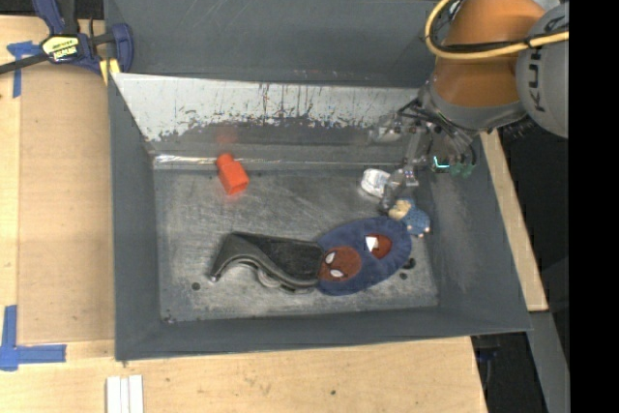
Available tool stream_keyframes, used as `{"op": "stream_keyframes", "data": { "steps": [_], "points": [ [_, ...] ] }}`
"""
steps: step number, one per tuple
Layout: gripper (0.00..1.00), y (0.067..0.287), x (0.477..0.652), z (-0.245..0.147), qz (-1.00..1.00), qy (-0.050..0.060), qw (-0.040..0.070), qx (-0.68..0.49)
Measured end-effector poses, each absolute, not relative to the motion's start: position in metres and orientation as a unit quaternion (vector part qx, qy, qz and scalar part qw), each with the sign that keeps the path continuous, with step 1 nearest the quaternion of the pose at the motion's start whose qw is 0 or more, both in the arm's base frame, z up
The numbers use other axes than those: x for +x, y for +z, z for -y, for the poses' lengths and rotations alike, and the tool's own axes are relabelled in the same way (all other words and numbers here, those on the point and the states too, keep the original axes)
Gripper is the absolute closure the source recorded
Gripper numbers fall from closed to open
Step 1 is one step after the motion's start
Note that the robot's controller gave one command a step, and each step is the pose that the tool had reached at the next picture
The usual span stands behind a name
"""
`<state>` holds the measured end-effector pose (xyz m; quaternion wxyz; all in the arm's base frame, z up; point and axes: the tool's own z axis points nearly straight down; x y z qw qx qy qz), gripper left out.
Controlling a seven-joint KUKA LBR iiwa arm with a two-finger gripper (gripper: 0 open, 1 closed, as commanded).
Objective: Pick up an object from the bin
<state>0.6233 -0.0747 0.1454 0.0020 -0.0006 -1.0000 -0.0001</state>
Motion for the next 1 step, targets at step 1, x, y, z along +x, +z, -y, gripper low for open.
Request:
{"op": "stream_keyframes", "data": {
  "steps": [1],
  "points": [
    [0.0, 0.0751, 0.6036, 0.1065, 0.995, -0.001, -0.007, -0.101]
  ]
}}
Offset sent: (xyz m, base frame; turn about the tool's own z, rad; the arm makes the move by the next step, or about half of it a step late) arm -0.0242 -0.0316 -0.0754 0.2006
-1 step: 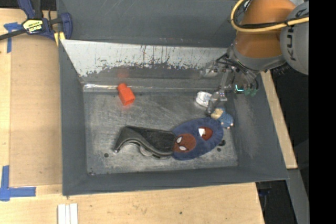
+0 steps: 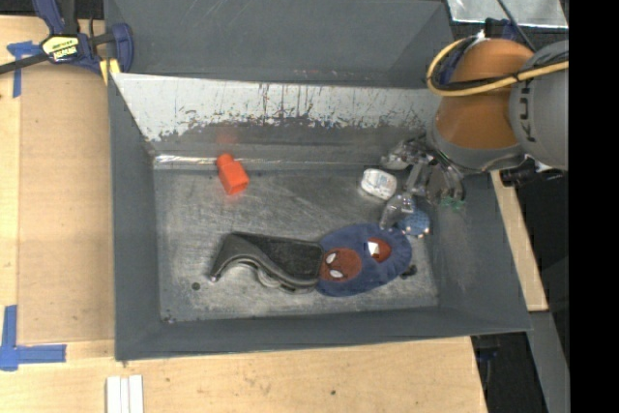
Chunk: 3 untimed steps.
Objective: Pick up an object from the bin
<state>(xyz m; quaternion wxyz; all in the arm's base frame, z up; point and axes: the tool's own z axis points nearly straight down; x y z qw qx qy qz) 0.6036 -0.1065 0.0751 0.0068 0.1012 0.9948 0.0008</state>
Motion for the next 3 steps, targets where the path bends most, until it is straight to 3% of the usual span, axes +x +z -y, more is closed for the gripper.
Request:
{"op": "stream_keyframes", "data": {
  "steps": [1, 2, 3],
  "points": [
    [0.0, 0.101, 0.624, 0.094, -0.974, 0.0, 0.001, 0.225],
    [0.0, 0.1, 0.613, 0.092, -0.951, 0.0, 0.001, 0.308],
    [0.0, 0.073, 0.614, 0.093, -0.899, 0.001, 0.001, 0.438]
  ]
}}
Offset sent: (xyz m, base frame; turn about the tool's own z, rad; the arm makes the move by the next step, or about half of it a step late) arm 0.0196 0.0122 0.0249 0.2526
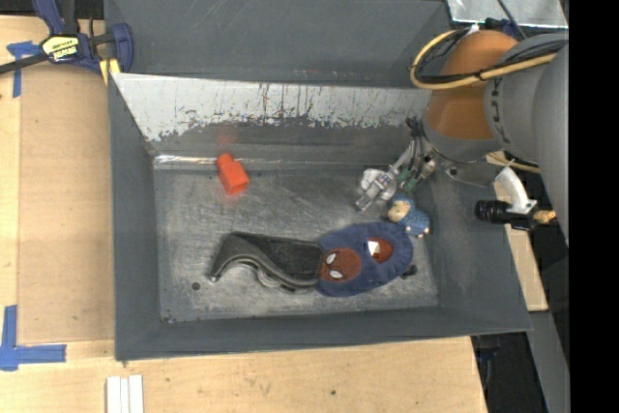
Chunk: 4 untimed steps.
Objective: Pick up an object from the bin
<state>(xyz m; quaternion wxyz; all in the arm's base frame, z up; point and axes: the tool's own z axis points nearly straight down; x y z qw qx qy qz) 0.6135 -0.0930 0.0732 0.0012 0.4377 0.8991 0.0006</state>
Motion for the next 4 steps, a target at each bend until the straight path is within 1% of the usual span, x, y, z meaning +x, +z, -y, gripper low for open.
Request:
{"op": "stream_keyframes", "data": {
  "steps": [1, 2, 3, 4],
  "points": [
    [0.0, 0.075, 0.615, 0.093, -0.9, 0.0, 0.002, 0.436],
    [1.0, 0.077, 0.616, 0.094, -0.9, 0.001, 0.005, 0.436],
    [1.0, 0.112, 0.618, 0.095, -0.901, 0.001, 0.003, 0.435],
    [1.0, 0.123, 0.619, 0.095, -0.901, 0.0, 0.002, 0.433]
  ]
}}
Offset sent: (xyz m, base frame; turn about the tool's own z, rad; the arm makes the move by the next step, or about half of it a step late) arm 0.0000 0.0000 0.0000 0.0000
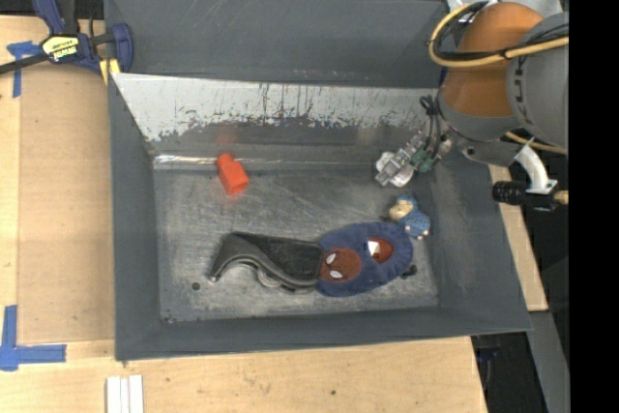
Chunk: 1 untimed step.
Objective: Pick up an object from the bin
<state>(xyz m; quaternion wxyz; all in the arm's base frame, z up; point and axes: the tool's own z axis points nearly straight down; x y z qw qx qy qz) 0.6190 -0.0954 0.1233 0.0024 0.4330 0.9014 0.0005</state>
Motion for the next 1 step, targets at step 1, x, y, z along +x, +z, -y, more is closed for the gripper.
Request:
{"op": "stream_keyframes", "data": {
  "steps": [1],
  "points": [
    [1.0, 0.1892, 0.6213, 0.0965, -0.902, 0.001, 0.004, 0.432]
  ]
}}
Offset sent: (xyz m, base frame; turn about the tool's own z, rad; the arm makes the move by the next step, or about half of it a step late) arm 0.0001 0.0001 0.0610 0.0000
